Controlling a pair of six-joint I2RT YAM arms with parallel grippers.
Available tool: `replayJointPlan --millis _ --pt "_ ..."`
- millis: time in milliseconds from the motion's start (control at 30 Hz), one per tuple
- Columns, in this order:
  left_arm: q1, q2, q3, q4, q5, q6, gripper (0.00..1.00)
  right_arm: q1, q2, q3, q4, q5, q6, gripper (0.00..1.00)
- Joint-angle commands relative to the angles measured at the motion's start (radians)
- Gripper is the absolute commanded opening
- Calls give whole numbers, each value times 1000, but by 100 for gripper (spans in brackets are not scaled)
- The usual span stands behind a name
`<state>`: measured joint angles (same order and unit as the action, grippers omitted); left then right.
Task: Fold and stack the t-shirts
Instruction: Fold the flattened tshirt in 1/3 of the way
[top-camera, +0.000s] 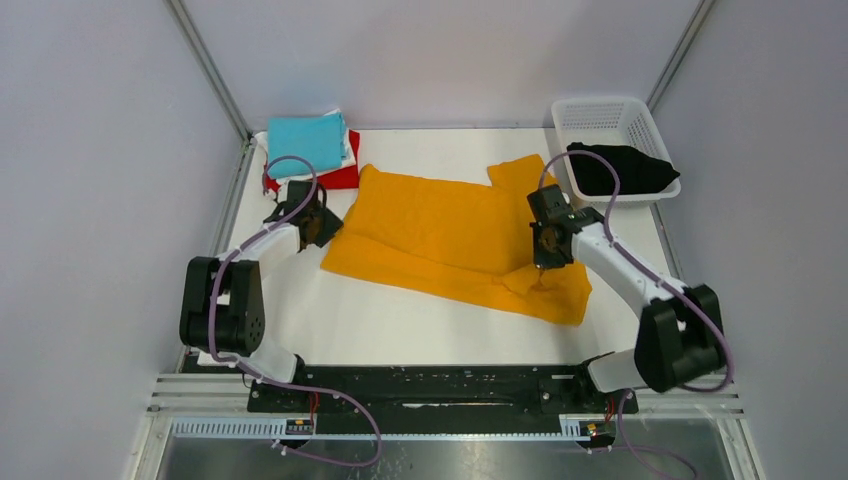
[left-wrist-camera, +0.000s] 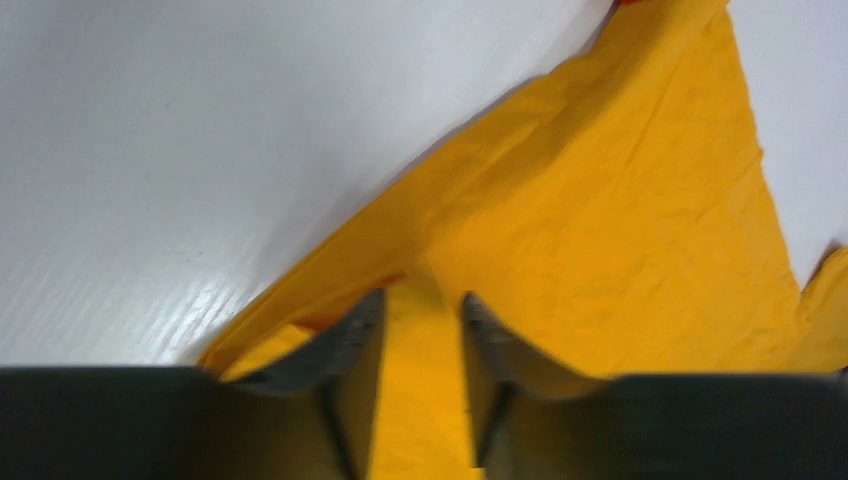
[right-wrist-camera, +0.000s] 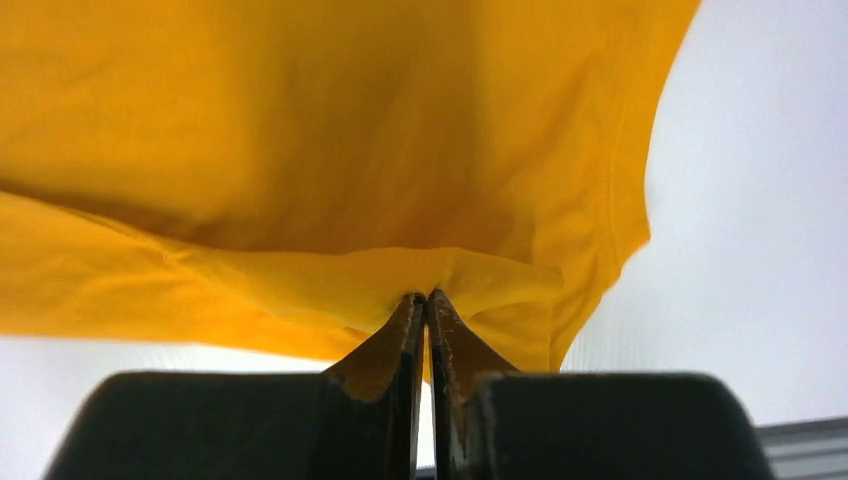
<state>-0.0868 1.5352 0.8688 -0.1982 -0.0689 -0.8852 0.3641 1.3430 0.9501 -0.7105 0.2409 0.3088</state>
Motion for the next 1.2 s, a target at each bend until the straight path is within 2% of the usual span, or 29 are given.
replayJointPlan --millis 0,33,67,100,133,167,267,433,500,700,933,1167 --pt "1 61 106 21 -19 31 52 -39 176 150 85 13 -124 23" --pt "0 64 122 20 -9 37 65 -44 218 195 78 37 -126 36" --pt "1 54 132 19 5 44 90 -45 253 236 64 62 -126 58" --pt "0 38 137 19 18 54 98 -45 273 268 46 82 -115 75" --pt "0 11 136 20 27 61 99 -44 275 285 34 91 -100 95" --pt "-3 -21 126 20 31 66 99 -43 262 282 32 83 -87 99" --pt "-23 -113 58 22 60 84 99 -43 137 148 100 -1 -11 100" --pt "-82 -171 -77 105 195 94 99 -43 -62 -151 352 -378 118 100" --pt "-103 -154 -105 132 220 92 99 -44 -83 -211 404 -441 156 100" --pt "-122 -68 -118 133 226 100 99 -43 -27 -248 453 -464 179 100" --pt "-122 -57 -118 111 178 112 99 -43 43 -249 470 -467 195 100" --pt "-121 -51 -113 90 146 124 99 -43 -26 -268 393 -361 189 100"
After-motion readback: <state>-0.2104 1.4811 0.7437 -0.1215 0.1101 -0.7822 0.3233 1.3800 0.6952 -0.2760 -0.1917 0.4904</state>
